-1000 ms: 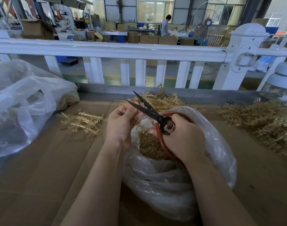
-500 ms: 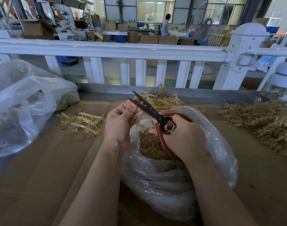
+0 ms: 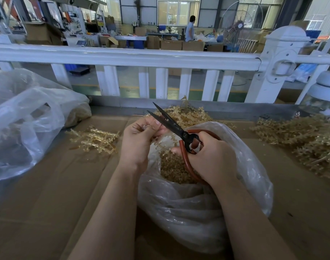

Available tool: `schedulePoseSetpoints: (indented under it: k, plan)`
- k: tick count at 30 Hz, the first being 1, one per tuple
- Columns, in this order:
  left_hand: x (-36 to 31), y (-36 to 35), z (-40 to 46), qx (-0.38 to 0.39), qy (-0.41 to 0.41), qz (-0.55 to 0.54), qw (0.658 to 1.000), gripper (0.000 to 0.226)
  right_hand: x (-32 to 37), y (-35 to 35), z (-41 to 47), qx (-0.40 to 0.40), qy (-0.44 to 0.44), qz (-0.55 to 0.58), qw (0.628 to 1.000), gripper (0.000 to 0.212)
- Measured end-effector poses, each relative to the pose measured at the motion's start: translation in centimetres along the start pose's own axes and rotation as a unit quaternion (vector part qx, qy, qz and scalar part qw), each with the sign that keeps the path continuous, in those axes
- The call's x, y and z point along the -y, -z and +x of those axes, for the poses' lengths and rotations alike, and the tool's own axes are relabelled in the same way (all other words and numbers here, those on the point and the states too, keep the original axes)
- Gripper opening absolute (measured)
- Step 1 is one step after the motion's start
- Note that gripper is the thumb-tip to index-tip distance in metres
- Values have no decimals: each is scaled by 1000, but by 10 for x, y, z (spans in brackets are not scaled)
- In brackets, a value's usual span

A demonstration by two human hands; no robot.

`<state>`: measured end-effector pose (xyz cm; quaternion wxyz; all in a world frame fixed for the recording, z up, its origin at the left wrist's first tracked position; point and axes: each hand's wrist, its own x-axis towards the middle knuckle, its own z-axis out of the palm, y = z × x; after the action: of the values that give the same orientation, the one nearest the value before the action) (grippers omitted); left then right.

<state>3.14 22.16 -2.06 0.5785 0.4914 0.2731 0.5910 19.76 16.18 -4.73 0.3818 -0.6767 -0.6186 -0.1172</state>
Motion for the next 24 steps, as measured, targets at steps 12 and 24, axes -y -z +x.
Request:
schedulePoseSetpoints:
  k: [12, 24]
  plan:
    - [1, -1, 0, -21, -26, 50, 998, 25, 4, 2, -1, -1, 11, 15, 1000, 70]
    - [2, -6, -2, 2, -99, 182, 978, 23, 4, 3, -1, -13, 7, 15, 1000, 71]
